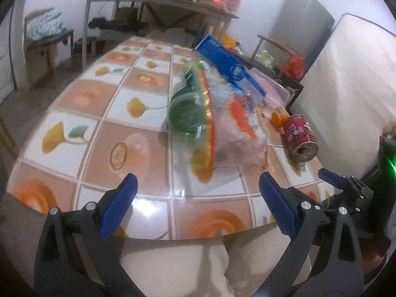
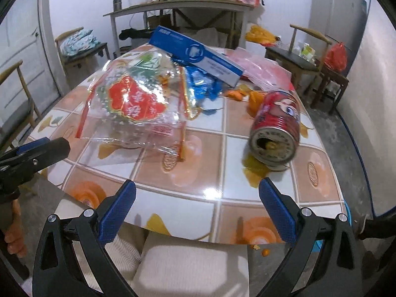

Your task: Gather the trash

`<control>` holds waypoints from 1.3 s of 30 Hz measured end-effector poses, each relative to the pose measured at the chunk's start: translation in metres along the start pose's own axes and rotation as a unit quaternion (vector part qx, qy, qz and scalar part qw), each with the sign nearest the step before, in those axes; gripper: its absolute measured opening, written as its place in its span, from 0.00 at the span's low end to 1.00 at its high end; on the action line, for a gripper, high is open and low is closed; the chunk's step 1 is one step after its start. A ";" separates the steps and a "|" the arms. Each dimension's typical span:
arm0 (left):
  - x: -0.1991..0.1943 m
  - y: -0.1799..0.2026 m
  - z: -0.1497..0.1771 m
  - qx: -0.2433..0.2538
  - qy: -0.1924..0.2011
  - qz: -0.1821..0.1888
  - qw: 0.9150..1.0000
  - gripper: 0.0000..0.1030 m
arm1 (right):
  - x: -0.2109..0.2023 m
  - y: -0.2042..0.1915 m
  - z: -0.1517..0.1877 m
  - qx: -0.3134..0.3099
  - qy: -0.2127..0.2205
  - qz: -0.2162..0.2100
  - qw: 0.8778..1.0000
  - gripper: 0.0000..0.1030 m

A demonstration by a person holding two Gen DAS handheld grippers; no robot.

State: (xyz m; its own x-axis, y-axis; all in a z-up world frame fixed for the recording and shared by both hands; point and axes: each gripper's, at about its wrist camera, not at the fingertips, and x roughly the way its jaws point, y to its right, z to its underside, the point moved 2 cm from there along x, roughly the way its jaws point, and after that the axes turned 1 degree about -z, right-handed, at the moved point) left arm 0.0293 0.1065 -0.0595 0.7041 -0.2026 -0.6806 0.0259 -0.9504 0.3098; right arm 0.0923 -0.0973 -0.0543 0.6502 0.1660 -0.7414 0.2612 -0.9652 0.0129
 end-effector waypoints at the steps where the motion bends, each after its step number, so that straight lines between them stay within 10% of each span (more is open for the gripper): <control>1: 0.002 -0.005 0.001 -0.010 -0.004 0.001 1.000 0.92 | 0.003 -0.001 -0.001 0.001 -0.002 -0.001 1.000 0.94; 16: -0.004 0.001 -0.034 0.008 0.027 0.089 0.996 0.92 | 0.016 0.019 -0.001 0.037 0.026 -0.040 0.998 0.94; 23: 0.028 0.022 -0.051 0.037 -0.004 0.075 0.996 0.92 | 0.016 0.032 -0.003 0.063 0.024 -0.058 0.996 0.94; 33: 0.040 0.021 -0.044 0.047 -0.051 0.050 0.996 0.27 | 0.020 0.032 -0.003 0.056 0.031 -0.076 0.995 0.94; 39: 0.030 0.022 -0.039 0.041 -0.074 0.063 0.994 0.10 | 0.012 0.038 -0.013 0.048 0.049 -0.086 0.994 0.94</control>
State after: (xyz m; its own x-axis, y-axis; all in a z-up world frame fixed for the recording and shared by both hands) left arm 0.0783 0.0884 -0.0474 0.5854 -0.3488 -0.7319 -0.1192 -0.9299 0.3479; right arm 0.1197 -0.1290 -0.0542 0.6687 0.3454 -0.6584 0.3083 -0.9346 -0.1772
